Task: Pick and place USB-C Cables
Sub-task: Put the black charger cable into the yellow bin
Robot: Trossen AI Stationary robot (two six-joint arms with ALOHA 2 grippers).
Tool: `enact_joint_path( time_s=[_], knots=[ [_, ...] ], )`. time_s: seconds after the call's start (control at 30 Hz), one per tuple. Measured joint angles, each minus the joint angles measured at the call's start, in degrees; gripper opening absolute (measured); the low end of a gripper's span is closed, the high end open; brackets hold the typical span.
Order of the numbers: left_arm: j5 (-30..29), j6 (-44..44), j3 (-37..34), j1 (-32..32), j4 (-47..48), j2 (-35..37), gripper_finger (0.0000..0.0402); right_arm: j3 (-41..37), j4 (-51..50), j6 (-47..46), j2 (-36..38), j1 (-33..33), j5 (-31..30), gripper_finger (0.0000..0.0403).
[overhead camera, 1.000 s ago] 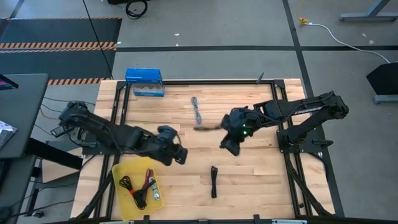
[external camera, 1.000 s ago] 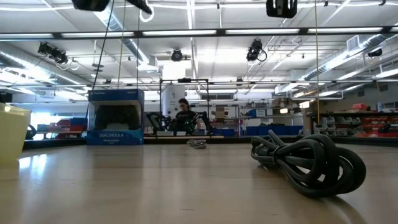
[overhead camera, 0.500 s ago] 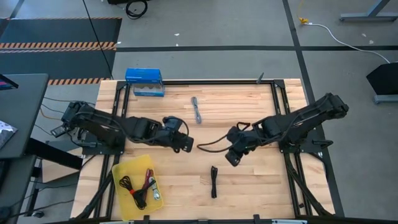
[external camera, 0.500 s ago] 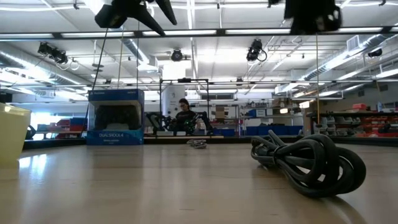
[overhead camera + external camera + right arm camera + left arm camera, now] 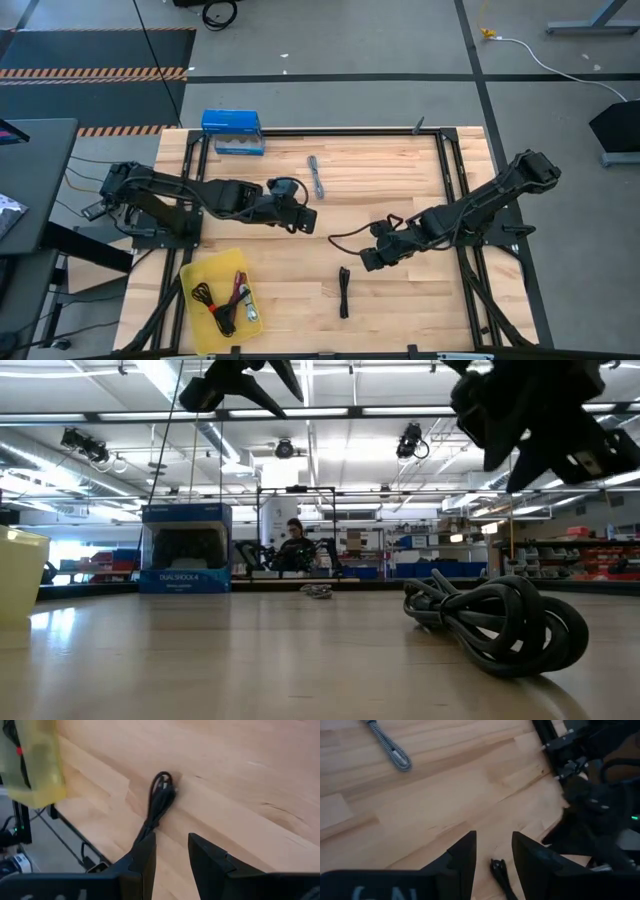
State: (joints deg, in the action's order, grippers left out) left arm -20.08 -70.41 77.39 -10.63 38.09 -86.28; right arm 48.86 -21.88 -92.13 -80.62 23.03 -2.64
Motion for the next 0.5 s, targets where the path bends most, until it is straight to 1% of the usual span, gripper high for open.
enact_joint_path(
  time_s=[0.1, 0.2, 0.37, 0.5],
  knots=[
    [0.5, 1.6, 0.0, 0.0, -2.2, 0.0, 0.0132, -2.2, 2.8, -1.2, 0.0, 0.0, -0.3, 0.0119],
    [3.0, 1.1, 0.0, -0.3, -3.7, 0.0, 0.0132, -2.6, 2.4, -0.7, 0.0, 0.0, -0.3, 0.0119],
    [3.9, -1.3, 0.0, -1.9, -5.1, -1.1, 0.0132, -2.6, 2.1, 2.9, 0.1, 0.0, -0.2, 0.0122],
    [4.2, -4.4, 0.1, -3.9, -8.6, -3.9, 0.0132, -2.6, -1.2, 5.9, 0.8, -1.3, 2.9, 0.0123]
  ],
)
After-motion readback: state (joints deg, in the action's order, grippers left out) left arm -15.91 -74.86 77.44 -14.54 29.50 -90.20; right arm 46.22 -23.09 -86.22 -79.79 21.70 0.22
